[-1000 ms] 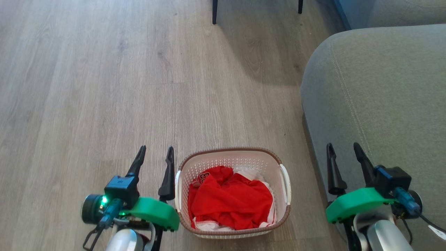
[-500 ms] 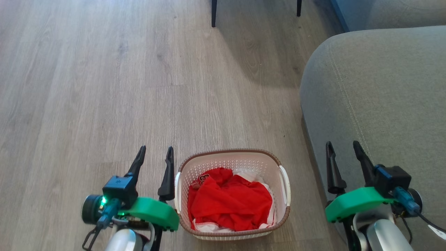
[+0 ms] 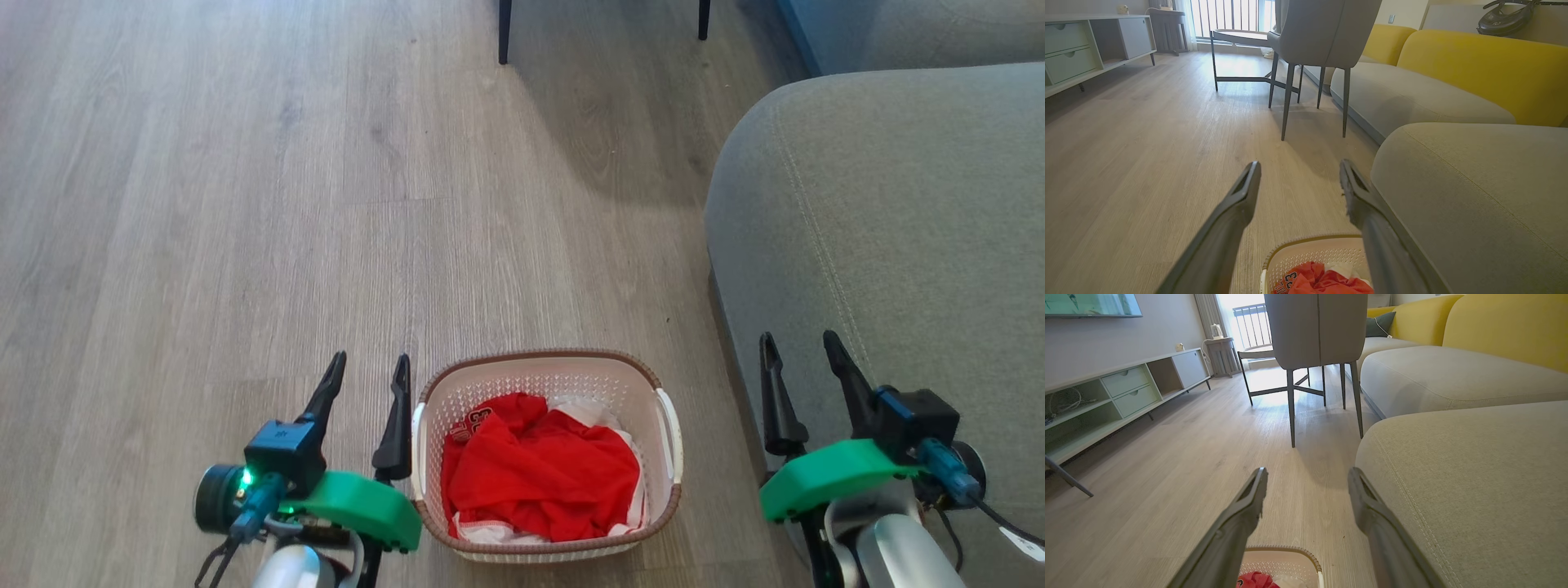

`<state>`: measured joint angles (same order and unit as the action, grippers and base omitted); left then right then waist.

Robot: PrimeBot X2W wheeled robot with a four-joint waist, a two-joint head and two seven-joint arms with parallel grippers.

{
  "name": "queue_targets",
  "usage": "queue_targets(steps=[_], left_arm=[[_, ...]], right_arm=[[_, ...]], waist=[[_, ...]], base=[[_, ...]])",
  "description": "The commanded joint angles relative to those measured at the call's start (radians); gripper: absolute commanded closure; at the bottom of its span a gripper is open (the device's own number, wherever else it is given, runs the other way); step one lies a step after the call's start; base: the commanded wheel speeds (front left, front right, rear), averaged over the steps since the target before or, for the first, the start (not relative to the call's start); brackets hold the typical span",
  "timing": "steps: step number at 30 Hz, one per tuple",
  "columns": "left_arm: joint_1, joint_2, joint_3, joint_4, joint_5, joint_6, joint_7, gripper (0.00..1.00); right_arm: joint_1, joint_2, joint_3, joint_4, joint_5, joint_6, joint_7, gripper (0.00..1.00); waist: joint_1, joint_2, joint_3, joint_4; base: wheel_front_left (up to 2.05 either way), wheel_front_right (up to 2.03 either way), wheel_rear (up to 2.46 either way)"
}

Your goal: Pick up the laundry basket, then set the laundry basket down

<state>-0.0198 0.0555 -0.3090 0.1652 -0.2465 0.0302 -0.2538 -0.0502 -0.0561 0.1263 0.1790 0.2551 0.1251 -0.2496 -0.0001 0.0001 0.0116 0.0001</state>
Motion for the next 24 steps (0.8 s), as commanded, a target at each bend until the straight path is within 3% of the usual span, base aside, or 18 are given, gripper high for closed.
queue_targets(steps=[1,21,22,24], left_arm=[[-0.036,-0.005,0.034,-0.031,0.009,0.001,-0.008,0.00],[-0.036,-0.005,0.037,-0.029,-0.013,0.001,-0.008,0.00],[-0.035,-0.005,0.039,-0.029,-0.023,0.000,-0.008,1.00],[0.003,0.000,-0.002,0.018,-0.025,-0.001,0.001,1.00]], right_arm=[[-0.016,0.006,0.023,-0.030,-0.006,0.006,-0.012,0.00],[-0.023,0.006,0.021,-0.016,-0.006,0.006,-0.012,0.00],[-0.024,0.006,0.020,-0.015,-0.006,0.006,-0.012,1.00],[0.001,0.000,0.002,0.031,0.002,0.000,0.001,1.00]], waist=[[0.0001,-0.0001,0.001,0.001],[0.0001,-0.0001,0.000,0.003],[0.0001,-0.0001,0.000,0.004],[0.0001,-0.0001,0.000,0.003]], base=[[0.00,0.00,0.00],[0.00,0.00,0.00],[0.00,0.00,0.00],[0.00,0.00,0.00]])
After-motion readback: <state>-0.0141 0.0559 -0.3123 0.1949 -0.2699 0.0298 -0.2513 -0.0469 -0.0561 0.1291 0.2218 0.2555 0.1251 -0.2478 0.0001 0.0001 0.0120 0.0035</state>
